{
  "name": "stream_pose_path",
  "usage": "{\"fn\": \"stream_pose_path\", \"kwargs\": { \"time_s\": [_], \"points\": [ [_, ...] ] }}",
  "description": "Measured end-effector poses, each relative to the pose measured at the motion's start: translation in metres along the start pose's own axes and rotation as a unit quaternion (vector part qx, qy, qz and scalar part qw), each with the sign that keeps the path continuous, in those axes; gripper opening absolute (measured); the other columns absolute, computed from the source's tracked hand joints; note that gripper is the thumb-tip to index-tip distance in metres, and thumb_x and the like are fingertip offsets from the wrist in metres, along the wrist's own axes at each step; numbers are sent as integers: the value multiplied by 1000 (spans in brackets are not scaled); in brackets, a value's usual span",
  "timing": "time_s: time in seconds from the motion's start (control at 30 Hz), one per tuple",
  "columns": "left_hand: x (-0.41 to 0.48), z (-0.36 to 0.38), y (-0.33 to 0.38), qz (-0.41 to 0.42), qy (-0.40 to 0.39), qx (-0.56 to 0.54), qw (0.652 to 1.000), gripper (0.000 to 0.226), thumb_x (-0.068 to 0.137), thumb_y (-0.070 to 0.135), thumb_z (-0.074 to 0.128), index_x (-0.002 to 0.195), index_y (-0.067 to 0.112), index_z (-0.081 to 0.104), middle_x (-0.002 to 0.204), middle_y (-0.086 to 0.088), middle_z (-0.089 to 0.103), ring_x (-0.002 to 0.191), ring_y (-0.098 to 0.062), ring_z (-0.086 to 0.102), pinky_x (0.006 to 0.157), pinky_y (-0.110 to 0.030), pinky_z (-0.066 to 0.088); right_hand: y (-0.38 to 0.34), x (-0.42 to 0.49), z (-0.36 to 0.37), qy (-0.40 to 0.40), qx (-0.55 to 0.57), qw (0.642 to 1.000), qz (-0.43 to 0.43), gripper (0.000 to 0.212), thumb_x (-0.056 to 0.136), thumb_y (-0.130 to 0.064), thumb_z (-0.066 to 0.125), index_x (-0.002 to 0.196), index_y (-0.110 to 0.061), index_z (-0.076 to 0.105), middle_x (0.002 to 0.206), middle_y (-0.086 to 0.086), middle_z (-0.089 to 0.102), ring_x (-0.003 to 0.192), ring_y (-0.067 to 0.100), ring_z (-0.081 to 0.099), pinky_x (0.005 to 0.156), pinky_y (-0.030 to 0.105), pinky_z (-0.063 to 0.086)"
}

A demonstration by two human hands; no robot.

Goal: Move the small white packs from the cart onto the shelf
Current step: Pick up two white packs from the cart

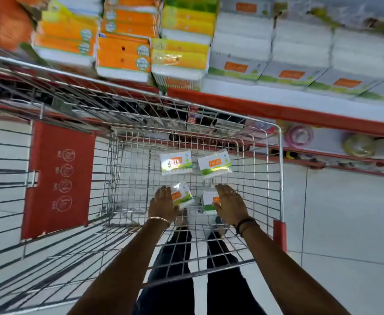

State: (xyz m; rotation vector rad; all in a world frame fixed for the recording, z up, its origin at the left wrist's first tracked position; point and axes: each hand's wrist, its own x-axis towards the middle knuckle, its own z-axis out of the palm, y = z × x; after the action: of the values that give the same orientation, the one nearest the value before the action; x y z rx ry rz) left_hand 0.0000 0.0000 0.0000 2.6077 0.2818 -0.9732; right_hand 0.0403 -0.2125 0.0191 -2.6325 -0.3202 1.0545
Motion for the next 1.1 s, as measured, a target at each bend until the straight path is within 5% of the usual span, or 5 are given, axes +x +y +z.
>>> {"fn": "stream_pose_path", "kwargs": {
  "time_s": [0.2,0.4,0.57,0.73,1.1],
  "points": [
    [26,16,-8,-8,-12,66,998,92,69,37,76,138,3,26,142,-16,38,131,-32,37,108,-45,34,17,20,24,-22,-62,998,16,73,79,-6,64,142,-8,27,151,12,30,142,30,23,118,42,20],
    [37,7,-6,3,-14,-12,1000,65,69,17,76,119,2,38,122,-19,51,112,-36,53,92,-42,47,13,38,18,15,-71,997,13,36,79,4,51,114,-1,50,119,19,57,112,35,52,99,38,39],
    [28,4,-4,7,-24,-52,998,49,77,9,64,117,2,37,115,-22,59,102,-39,61,79,-43,52,9,35,21,-21,-122,992,20,46,86,-4,47,131,-8,38,133,14,49,122,33,46,100,42,36],
    [28,-3,-5,24,-58,-66,996,45,76,7,64,113,2,38,112,-23,60,100,-38,61,80,-43,53,12,34,17,-51,-161,986,-1,55,77,-11,69,125,-6,42,131,13,48,121,32,46,104,41,33],
    [-13,-66,20,75,-52,45,995,59,78,4,61,133,13,43,134,-9,51,125,-27,47,100,-44,47,-2,-15,-39,11,38,999,4,57,71,3,67,124,-8,48,129,12,52,118,31,44,98,37,42]
  ]
}}
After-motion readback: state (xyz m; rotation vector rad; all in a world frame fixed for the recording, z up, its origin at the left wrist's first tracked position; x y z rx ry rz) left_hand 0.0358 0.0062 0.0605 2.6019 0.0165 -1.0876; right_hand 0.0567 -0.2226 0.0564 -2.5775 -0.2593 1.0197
